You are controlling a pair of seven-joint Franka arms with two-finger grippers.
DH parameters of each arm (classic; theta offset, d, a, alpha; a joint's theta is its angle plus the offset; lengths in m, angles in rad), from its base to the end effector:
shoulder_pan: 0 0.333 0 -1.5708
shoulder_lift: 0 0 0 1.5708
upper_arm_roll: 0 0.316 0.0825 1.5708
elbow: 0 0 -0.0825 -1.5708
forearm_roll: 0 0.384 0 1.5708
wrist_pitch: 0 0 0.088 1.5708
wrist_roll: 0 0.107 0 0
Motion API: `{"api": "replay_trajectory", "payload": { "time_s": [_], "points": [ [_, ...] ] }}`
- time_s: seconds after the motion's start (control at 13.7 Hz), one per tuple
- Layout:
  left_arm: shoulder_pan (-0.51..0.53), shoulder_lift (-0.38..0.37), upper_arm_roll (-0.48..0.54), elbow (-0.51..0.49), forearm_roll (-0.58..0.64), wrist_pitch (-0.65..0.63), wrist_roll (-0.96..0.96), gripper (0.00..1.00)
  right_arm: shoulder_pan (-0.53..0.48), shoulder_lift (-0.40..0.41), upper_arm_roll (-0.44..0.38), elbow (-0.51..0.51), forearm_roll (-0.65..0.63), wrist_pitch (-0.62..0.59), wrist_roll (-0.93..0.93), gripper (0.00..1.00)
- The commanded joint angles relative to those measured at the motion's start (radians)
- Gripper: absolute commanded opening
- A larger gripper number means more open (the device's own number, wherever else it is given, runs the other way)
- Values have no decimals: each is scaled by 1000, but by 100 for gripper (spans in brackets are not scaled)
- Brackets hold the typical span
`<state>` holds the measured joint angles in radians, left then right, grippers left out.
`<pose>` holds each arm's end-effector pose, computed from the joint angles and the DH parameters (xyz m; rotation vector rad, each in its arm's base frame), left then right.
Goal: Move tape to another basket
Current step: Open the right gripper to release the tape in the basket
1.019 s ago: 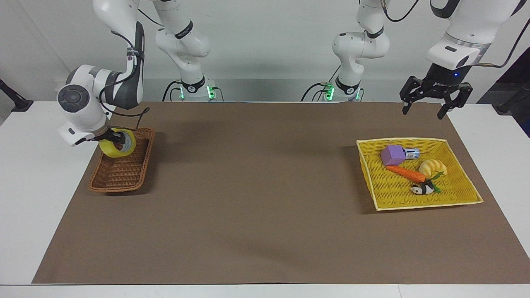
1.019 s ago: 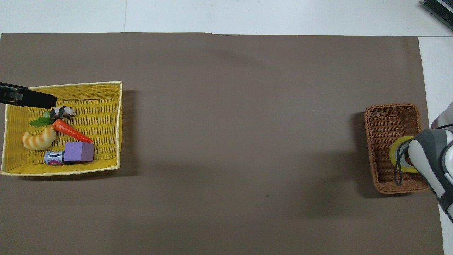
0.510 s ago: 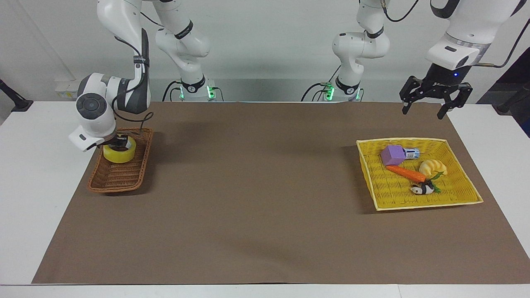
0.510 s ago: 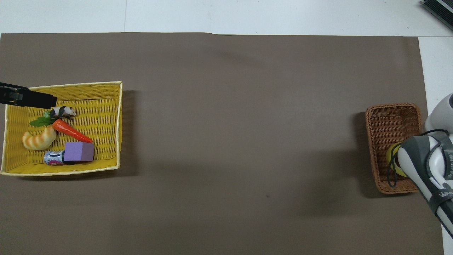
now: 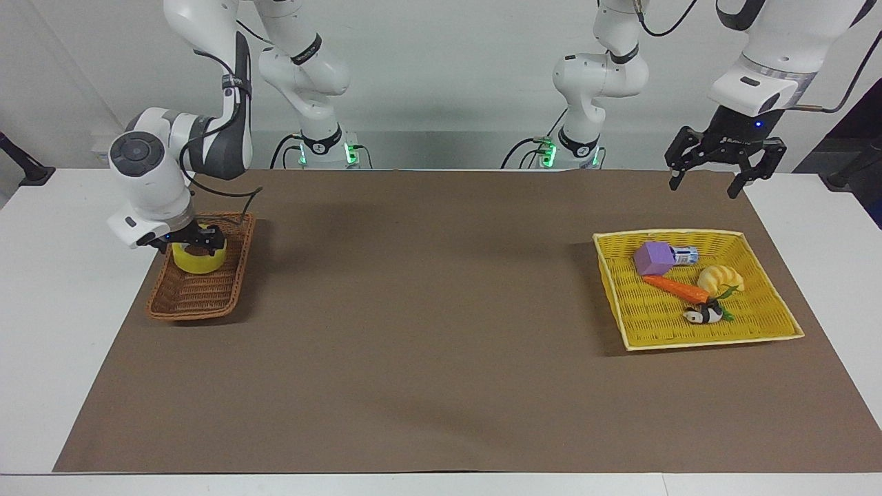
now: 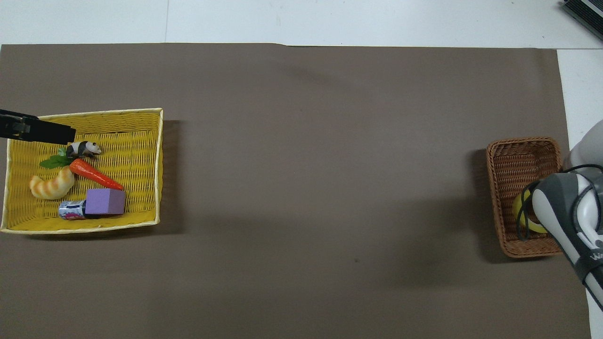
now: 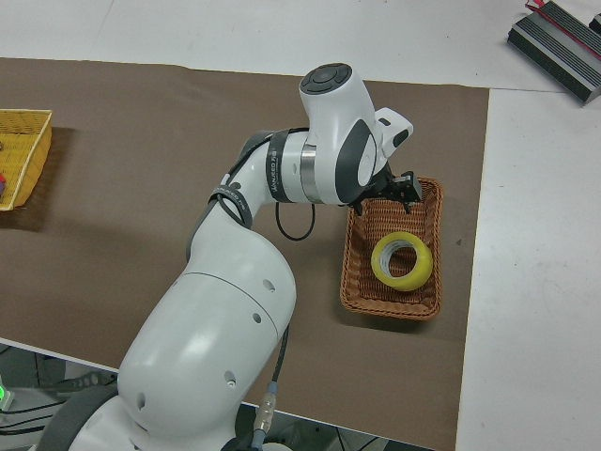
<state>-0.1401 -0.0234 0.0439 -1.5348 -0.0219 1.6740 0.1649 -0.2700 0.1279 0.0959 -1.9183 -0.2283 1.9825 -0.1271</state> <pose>0.5549 -0.0554 0.6647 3.0875 -0.4045 0.2548 0.5715 -0.1165 0.4227 2.9552 0.0752 -0.1345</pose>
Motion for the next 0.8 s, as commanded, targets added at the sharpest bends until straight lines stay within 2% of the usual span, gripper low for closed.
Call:
{"api": "replay_trajectory", "payload": {
  "time_s": [0.0,0.36,0.58,0.73],
  "points": [
    [11,-1,-9,13,13,-22,10,100,3,6,16,105,159,1,14,100],
    [11,-1,-9,13,13,-22,11,100,12,-71,25,200,179,-37,63,100],
    [11,0,-10,13,13,-22,11,100,78,-64,35,323,162,-184,122,100],
    [11,-1,-9,13,13,-22,10,100,109,-63,35,367,181,-272,142,100]
  ]
}}
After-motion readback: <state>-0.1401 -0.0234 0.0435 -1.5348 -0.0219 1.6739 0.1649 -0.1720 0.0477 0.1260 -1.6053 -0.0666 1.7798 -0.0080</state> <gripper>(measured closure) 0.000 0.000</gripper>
